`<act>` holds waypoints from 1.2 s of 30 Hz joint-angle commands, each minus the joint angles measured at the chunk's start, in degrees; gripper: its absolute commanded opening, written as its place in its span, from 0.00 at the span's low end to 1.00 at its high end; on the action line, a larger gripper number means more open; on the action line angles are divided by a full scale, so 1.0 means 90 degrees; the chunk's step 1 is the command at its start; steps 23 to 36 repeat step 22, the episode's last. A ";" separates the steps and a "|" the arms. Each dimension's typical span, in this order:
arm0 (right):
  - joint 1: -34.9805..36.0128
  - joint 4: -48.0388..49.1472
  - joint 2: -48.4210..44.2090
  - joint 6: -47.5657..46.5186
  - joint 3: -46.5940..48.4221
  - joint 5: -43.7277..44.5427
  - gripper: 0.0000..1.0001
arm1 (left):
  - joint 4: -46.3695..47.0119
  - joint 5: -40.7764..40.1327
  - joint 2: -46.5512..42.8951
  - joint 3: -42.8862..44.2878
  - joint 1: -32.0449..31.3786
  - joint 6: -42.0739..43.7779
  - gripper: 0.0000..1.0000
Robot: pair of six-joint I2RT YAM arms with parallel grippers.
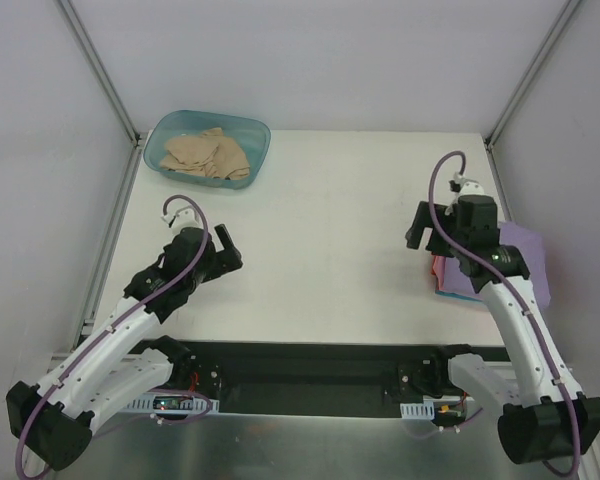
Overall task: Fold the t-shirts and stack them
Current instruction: Put the neatly folded tshirt into the corner of the board with the right arm
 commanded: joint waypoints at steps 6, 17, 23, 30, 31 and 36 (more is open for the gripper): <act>0.1486 0.2380 -0.0382 0.0430 -0.1678 -0.0406 0.97 | -0.0139 0.0698 -0.0346 0.0022 0.0096 -0.0087 0.99; 0.1711 0.2683 -0.0225 0.0392 -0.2119 0.0208 0.97 | -0.0148 0.0551 -0.0493 -0.0291 0.0096 -0.0322 0.99; 0.1721 0.2917 -0.0313 0.0431 -0.2256 0.0210 0.97 | -0.0139 0.0610 -0.0346 -0.0281 0.0096 -0.0293 0.99; 0.1721 0.2917 -0.0313 0.0431 -0.2256 0.0210 0.97 | -0.0139 0.0610 -0.0346 -0.0281 0.0096 -0.0293 0.99; 0.1721 0.2917 -0.0313 0.0431 -0.2256 0.0210 0.97 | -0.0139 0.0610 -0.0346 -0.0281 0.0096 -0.0293 0.99; 0.1721 0.2917 -0.0313 0.0431 -0.2256 0.0210 0.97 | -0.0139 0.0610 -0.0346 -0.0281 0.0096 -0.0293 0.99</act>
